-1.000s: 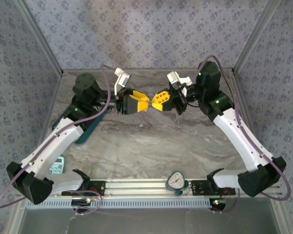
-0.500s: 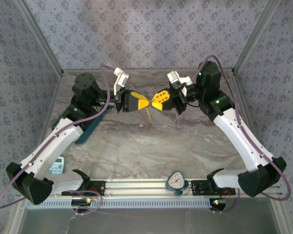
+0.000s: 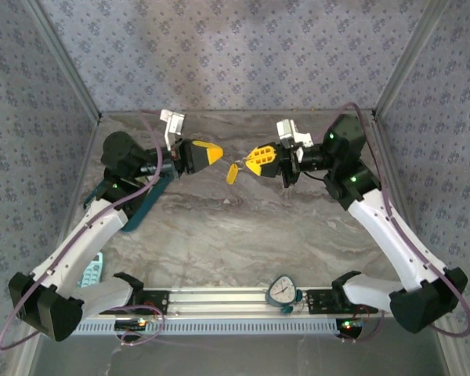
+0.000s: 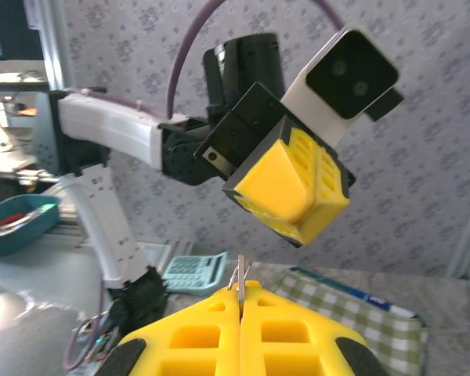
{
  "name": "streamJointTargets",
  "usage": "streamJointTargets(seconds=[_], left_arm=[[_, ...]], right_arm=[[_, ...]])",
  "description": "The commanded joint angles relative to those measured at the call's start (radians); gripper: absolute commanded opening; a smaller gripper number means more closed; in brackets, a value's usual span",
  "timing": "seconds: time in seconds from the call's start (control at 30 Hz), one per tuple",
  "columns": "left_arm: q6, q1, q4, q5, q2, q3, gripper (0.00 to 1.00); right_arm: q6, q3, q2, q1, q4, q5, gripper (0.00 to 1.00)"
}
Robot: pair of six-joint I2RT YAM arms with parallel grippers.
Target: Remove the keys from the keyring
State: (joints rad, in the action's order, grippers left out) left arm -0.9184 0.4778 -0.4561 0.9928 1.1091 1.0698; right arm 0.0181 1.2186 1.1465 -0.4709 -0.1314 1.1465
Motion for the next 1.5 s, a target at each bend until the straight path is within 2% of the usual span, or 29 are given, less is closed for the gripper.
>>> streamJointTargets(seconds=[0.0,0.13,0.23,0.3,0.33,0.5,0.87,1.0,1.13,1.4,1.43,1.47], left_arm=[[-0.013,0.001,-0.088,-0.079,-0.051,-0.028,0.00],[0.091,0.001,0.044,-0.121,-0.091,-0.042,0.30],[0.123,0.006,0.071,-0.118,-0.100,-0.032,0.43],[0.182,0.023,0.131,-0.134,-0.102,-0.008,0.58],[0.217,0.035,0.172,-0.142,-0.102,0.009,0.63],[0.371,0.104,0.330,-0.145,-0.068,0.110,0.74],[0.408,0.137,0.357,-0.112,0.001,0.154,0.76],[0.424,0.155,0.372,-0.111,0.011,0.167,0.72],[0.431,0.162,0.378,-0.101,0.019,0.178,0.62],[0.437,0.167,0.379,-0.086,0.018,0.185,0.05],[0.435,0.166,0.378,-0.086,0.016,0.184,0.00],[0.431,0.166,0.376,-0.092,0.012,0.181,0.00]], right_arm=[[0.017,-0.018,-0.070,-0.015,-0.062,-0.165,0.00],[0.065,0.026,-0.069,-0.010,0.070,-0.156,0.00],[0.064,0.035,-0.062,-0.009,0.109,-0.148,0.00],[0.052,0.035,-0.058,-0.009,0.110,-0.136,0.00],[0.046,0.036,-0.053,-0.011,0.111,-0.135,0.00],[0.035,0.058,-0.028,-0.022,0.139,-0.117,0.00],[0.032,0.072,-0.011,-0.042,0.147,-0.110,0.00],[0.031,0.076,-0.004,-0.045,0.149,-0.111,0.00],[0.031,0.076,0.003,-0.046,0.150,-0.110,0.00],[0.022,0.071,-0.005,-0.045,0.134,-0.124,0.00],[0.017,0.070,-0.007,-0.043,0.128,-0.125,0.00],[0.011,0.066,-0.010,-0.041,0.121,-0.128,0.00]])
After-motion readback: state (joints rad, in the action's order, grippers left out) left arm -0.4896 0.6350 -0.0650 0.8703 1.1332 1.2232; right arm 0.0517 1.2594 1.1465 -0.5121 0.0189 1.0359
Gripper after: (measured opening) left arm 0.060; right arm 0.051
